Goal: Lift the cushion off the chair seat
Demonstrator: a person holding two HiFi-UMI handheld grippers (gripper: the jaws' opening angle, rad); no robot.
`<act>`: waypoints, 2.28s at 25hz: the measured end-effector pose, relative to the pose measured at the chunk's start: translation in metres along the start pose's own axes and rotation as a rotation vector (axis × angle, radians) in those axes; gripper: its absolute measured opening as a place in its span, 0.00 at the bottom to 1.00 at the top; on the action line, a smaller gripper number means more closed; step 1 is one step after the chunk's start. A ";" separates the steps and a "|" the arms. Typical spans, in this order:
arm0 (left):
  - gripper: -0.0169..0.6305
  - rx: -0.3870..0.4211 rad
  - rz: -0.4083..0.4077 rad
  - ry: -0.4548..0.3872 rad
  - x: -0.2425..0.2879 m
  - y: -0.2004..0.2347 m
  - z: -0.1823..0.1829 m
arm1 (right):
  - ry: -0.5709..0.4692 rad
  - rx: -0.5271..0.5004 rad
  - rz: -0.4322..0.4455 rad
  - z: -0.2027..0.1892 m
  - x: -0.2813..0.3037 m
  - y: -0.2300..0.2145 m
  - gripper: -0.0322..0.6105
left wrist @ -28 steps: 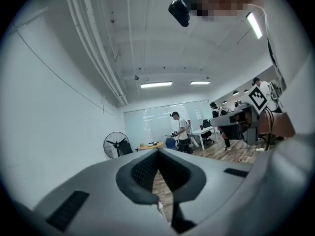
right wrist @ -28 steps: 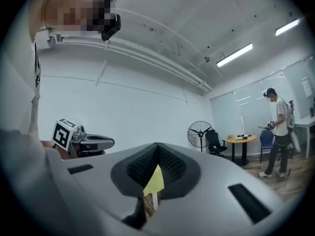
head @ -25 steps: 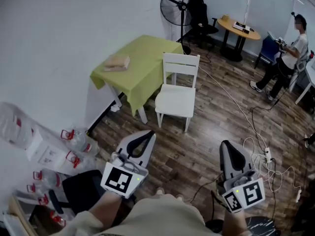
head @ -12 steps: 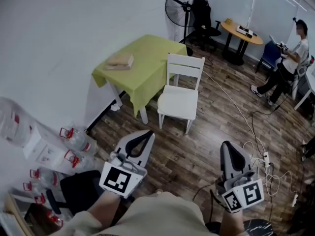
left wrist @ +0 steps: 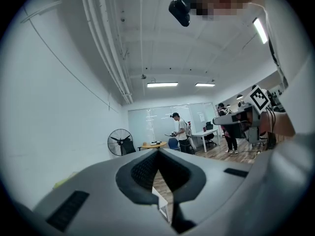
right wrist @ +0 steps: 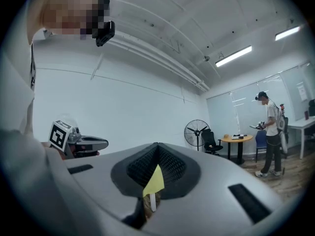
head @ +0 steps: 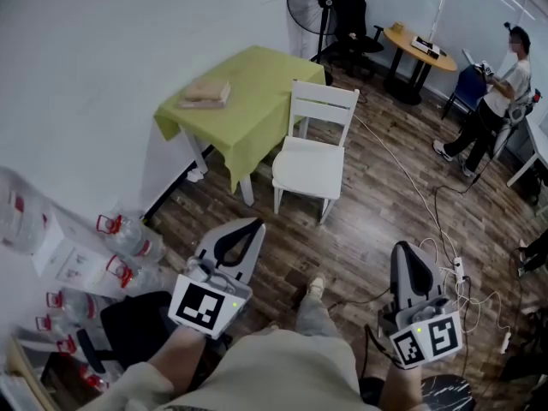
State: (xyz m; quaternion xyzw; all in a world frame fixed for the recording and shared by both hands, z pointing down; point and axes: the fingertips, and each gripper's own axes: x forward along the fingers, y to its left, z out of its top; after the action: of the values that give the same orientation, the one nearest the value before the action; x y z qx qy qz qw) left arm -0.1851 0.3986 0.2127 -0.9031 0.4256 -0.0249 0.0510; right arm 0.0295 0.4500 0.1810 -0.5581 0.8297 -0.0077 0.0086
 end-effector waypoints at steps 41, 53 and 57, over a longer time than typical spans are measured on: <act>0.05 -0.006 0.121 0.162 0.362 0.099 -0.043 | 0.102 0.096 0.155 -0.051 0.305 -0.288 0.08; 0.05 -0.055 0.142 0.179 0.406 0.165 -0.072 | 0.147 0.111 0.099 -0.076 0.373 -0.303 0.08; 0.05 -0.069 0.121 0.178 0.427 0.193 -0.080 | 0.153 0.111 0.054 -0.080 0.401 -0.313 0.08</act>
State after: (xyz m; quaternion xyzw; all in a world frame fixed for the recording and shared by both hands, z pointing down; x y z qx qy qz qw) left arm -0.0677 -0.0587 0.2712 -0.8712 0.4828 -0.0873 -0.0167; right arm 0.1660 -0.0389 0.2659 -0.5322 0.8408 -0.0960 -0.0239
